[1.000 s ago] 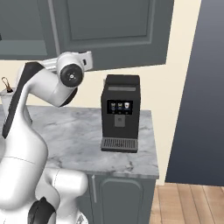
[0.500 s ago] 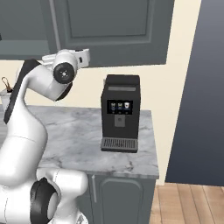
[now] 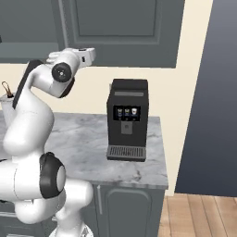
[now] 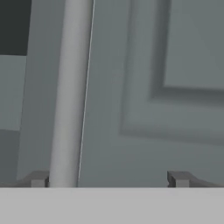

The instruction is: Open the cabinet. Pick the dish brush and place it next to the sink. Then close the cabinet.

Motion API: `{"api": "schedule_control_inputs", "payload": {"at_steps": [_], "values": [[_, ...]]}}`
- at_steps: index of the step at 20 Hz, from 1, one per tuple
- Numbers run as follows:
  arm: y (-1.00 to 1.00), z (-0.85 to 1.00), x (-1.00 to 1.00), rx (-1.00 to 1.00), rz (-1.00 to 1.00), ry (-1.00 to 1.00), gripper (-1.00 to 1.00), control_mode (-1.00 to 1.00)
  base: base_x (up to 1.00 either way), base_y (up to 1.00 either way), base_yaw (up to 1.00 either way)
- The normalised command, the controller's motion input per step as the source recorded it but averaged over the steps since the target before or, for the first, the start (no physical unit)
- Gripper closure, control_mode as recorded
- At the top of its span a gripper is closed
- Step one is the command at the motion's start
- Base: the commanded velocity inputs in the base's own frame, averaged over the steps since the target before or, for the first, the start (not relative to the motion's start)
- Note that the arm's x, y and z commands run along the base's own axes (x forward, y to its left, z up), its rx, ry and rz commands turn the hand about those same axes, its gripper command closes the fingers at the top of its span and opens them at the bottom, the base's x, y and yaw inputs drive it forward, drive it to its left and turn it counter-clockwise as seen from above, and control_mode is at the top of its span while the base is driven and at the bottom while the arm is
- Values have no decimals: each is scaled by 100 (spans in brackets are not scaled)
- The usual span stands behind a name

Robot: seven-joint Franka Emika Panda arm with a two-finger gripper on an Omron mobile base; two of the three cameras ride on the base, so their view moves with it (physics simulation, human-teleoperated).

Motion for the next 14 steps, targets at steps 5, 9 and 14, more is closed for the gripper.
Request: {"api": "schedule_control_inputs", "payload": {"at_steps": [5,9,14], "values": [[0,0,67,0,-4,12,-100,-100,0,0,0],[0,15,-13,0,0,3,-100,-100,0,0,0],[0,34,-63,0,0,1,-100,-100,0,0,0]]}}
